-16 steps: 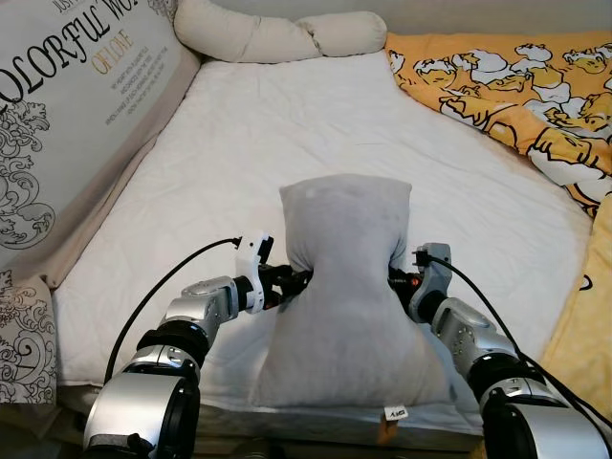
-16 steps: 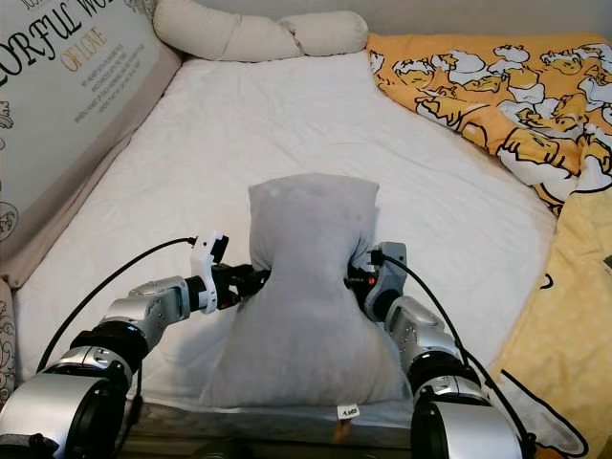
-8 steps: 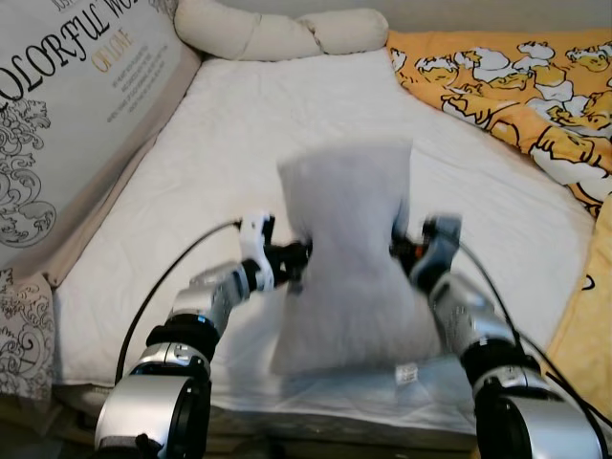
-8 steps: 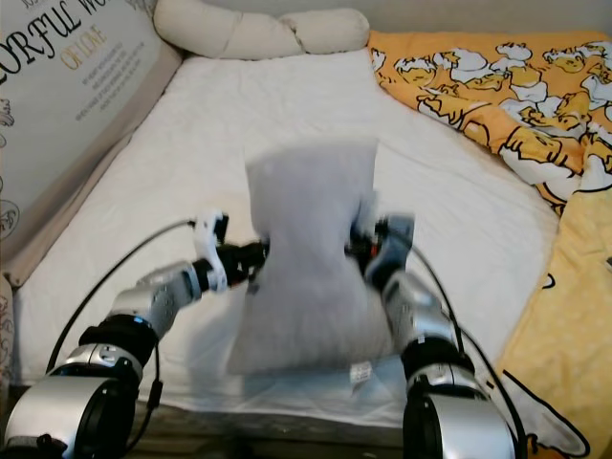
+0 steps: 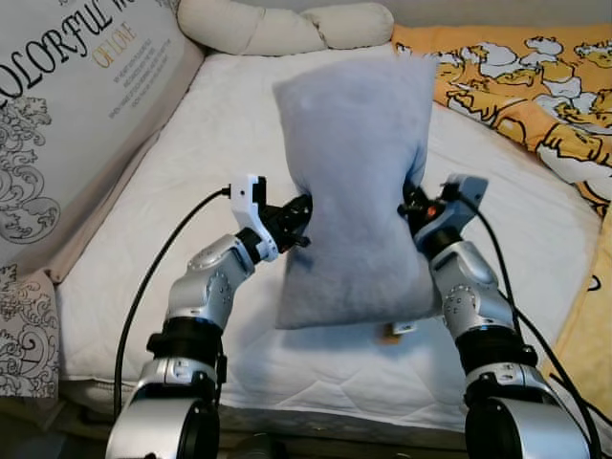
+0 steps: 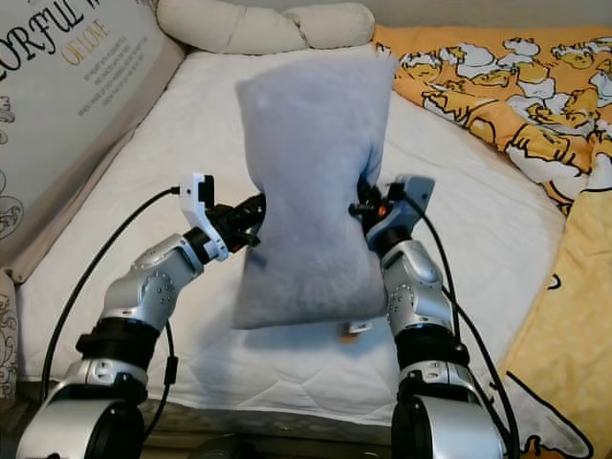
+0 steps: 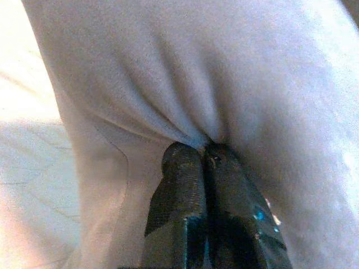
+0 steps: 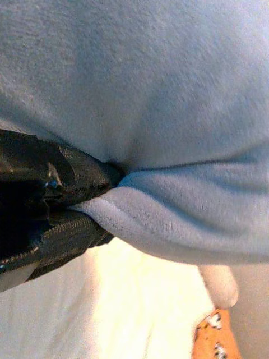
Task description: Clean up the room
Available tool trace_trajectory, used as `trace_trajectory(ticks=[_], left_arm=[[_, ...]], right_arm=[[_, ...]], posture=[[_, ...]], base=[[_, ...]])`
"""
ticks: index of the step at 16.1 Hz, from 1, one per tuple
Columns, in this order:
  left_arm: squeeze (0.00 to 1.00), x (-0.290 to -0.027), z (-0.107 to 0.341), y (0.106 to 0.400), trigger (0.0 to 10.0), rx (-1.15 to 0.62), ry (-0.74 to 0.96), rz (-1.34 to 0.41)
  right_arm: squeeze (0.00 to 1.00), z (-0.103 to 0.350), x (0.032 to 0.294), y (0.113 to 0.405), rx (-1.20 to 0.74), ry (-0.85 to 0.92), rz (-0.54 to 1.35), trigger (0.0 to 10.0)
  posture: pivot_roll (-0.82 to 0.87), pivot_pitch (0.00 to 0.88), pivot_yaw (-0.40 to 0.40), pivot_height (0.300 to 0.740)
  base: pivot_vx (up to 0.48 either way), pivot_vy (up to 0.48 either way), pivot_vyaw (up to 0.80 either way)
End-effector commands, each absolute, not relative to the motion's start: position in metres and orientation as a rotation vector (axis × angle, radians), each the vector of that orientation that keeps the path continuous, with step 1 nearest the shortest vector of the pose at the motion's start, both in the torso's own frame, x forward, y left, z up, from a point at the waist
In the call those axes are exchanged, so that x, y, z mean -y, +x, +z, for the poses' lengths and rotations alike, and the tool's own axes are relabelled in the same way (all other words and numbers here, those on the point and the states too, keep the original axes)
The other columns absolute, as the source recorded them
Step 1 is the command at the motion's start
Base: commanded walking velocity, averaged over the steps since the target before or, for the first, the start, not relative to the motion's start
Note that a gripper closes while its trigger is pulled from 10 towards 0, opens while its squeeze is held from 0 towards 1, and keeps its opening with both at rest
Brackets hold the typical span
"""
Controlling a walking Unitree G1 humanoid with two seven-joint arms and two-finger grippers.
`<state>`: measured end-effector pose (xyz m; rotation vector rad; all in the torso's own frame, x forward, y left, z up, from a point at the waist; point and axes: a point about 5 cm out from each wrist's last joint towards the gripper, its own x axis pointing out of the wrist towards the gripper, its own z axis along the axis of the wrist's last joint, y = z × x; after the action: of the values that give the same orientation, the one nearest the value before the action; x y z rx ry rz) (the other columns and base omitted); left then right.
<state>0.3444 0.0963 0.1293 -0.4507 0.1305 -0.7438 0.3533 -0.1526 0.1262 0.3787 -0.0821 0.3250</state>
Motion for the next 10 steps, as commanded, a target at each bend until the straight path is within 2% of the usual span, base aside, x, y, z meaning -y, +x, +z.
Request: trace_trajectory(ticks=[1, 3, 10], left_arm=[[0.0, -0.093, 0.144, 0.345, 0.0, -0.071, -0.436, -0.761], [0.0, -0.093, 0.15, 0.342, 0.0, -0.046, -0.416, -0.77], [0.0, -0.097, 0.182, 0.333, 0.0, 0.142, -0.542, -0.816]], right_arm=[[0.0, 0.137, 0.142, 0.353, 0.137, 0.382, 0.374, 0.0], [0.0, 0.144, 0.141, 0.352, 0.189, 0.388, 0.391, 0.0], [0.0, 0.151, 0.138, 0.345, 0.232, 0.526, 0.478, 0.0]], posture=[[-0.01, 0.0, 0.105, 0.74], [-0.01, 0.0, 0.103, 0.74], [0.0, 0.0, 0.099, 0.74]], base=[[0.0, 0.0, 0.0], [0.0, 0.0, 0.0], [0.0, 0.0, 0.0]])
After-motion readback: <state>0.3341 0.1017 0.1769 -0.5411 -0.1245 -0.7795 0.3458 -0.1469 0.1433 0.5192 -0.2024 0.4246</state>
